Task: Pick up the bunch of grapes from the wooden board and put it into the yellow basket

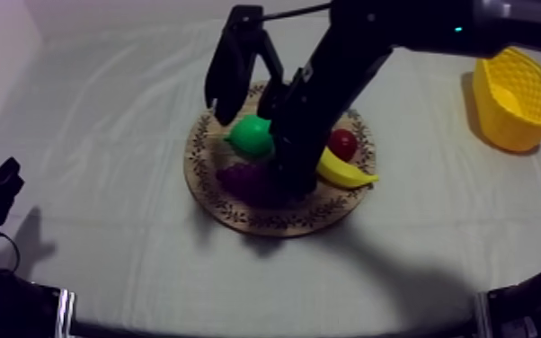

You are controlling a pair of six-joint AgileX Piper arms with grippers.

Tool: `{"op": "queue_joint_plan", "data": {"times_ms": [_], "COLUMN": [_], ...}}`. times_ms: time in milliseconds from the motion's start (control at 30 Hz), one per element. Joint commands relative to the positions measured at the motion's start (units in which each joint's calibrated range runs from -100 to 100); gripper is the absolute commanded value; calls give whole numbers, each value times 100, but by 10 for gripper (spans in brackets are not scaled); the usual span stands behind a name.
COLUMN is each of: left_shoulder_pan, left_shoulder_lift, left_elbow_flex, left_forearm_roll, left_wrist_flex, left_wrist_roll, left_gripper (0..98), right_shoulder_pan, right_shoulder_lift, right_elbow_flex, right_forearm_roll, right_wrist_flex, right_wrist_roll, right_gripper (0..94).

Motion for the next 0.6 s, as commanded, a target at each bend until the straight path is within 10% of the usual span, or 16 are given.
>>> {"op": "queue_joint_plan", "data": {"times_ms": [0, 567], "left_shoulder_pan": [-3, -3], "left_shoulder_lift": [5, 5], "left_elbow_flex": [0, 0], "left_forearm_roll": [1, 1], "left_wrist_flex": [-1, -1], "left_wrist_roll": [1, 1], "left_gripper": [1, 1], "right_shoulder_pan": [-27, -37], "right_shoulder_lift": [402, 2075], "right_elbow_flex": [-29, -714], "right_forearm_roll": [29, 107], "right_wrist_flex": [-133, -669], "right_wrist_roll": [-16, -50], "right_gripper": [809, 705]}}
